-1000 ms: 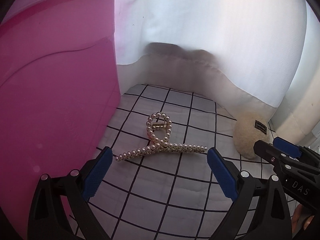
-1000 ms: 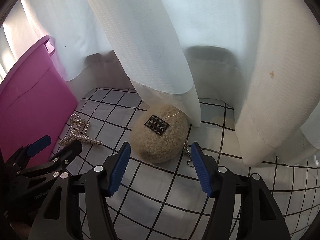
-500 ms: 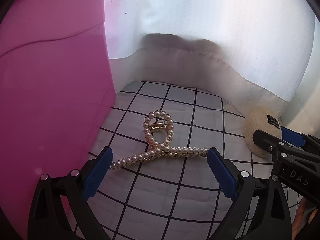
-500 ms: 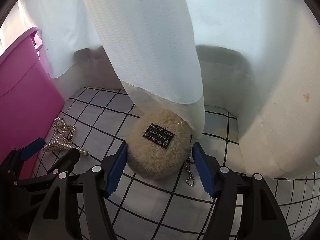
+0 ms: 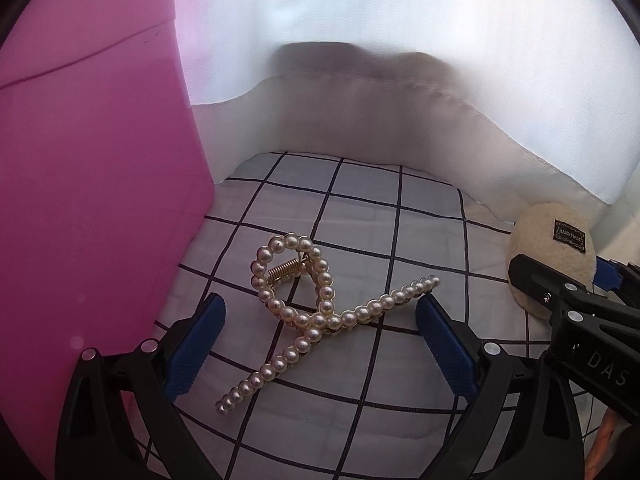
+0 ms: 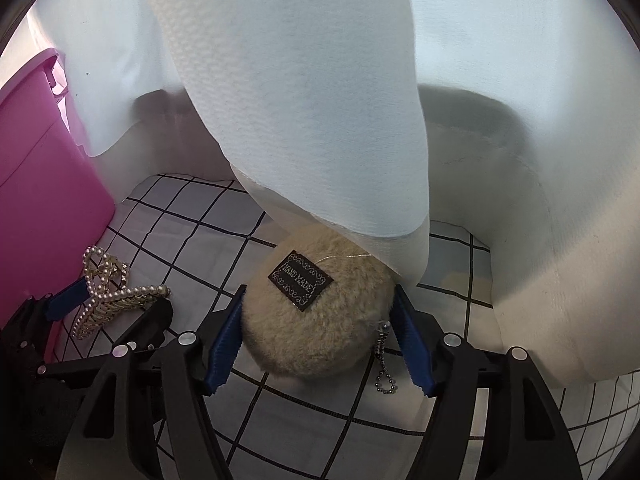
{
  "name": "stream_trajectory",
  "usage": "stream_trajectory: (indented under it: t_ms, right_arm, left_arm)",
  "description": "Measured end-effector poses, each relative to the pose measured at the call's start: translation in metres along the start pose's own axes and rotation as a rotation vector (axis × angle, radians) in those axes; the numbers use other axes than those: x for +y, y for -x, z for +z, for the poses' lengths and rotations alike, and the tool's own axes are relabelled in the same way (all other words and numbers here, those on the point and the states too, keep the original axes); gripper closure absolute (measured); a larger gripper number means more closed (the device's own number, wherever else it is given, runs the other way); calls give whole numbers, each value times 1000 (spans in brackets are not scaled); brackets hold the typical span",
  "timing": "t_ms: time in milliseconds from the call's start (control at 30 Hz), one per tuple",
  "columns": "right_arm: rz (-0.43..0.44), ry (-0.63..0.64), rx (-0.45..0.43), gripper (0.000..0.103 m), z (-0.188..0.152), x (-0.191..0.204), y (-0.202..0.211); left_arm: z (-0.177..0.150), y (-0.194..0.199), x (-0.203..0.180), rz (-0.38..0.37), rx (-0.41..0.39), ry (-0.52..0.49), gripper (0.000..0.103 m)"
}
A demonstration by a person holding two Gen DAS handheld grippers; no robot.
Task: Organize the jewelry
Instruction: 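Close the right tool on the pom-pom ball while the left tool grasps the pearl claw clip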
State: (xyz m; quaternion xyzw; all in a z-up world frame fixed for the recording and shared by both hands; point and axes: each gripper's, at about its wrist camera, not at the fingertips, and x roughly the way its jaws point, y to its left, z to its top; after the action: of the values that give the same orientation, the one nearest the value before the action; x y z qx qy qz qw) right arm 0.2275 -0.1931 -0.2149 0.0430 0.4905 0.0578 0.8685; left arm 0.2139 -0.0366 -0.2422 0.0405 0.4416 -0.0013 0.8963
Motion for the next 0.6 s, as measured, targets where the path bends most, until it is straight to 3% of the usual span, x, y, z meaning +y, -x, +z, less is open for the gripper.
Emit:
stream_trajectory:
  t_ms: [367, 600]
  right_arm:
    - [6, -31, -17, 39, 5, -1, -5]
    - [27, -44, -22, 48, -9, -4, 5]
  left_arm:
    - [15, -19, -3, -39, 19, 5, 7]
    - [7, -7, -4, -67, -17, -15, 37]
